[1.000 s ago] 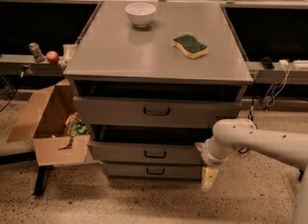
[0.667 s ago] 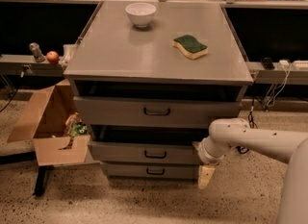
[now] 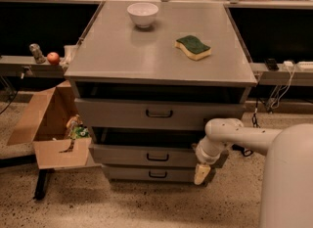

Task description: Open middle drawer

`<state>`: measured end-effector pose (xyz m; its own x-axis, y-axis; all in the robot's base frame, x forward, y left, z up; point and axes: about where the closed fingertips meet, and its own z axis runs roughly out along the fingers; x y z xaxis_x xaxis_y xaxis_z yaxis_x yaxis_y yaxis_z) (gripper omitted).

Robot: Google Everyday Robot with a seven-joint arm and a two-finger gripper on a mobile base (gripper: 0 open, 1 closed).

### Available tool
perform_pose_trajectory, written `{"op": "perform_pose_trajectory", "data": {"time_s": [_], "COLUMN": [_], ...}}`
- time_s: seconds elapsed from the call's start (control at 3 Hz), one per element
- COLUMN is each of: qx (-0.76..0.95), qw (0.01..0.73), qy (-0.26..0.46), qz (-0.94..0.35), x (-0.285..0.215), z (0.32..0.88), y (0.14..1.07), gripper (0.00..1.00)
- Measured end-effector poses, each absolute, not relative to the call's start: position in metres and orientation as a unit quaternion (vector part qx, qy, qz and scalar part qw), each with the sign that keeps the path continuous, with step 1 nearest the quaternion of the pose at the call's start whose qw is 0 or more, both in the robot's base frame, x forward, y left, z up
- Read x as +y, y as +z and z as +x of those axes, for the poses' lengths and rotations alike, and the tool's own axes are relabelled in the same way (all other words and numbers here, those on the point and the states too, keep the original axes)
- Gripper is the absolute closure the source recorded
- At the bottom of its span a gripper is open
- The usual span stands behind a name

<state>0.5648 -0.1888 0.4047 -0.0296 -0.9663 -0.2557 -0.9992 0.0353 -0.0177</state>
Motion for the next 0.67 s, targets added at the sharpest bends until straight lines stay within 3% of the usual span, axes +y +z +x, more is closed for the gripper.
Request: {"op": "perform_pose_trajectory", "data": {"time_s": [0.33, 0.67], "qx": [0.713, 0.714], "qw": [0.1, 0.1], "qy": [0.087, 0.088], "qz": [-0.688, -0.688], "x": [-0.1883, -0.1885], "z": [0.5625, 0.5635], "y": [0.4059, 0.4064], "gripper": [0.47, 0.71]}}
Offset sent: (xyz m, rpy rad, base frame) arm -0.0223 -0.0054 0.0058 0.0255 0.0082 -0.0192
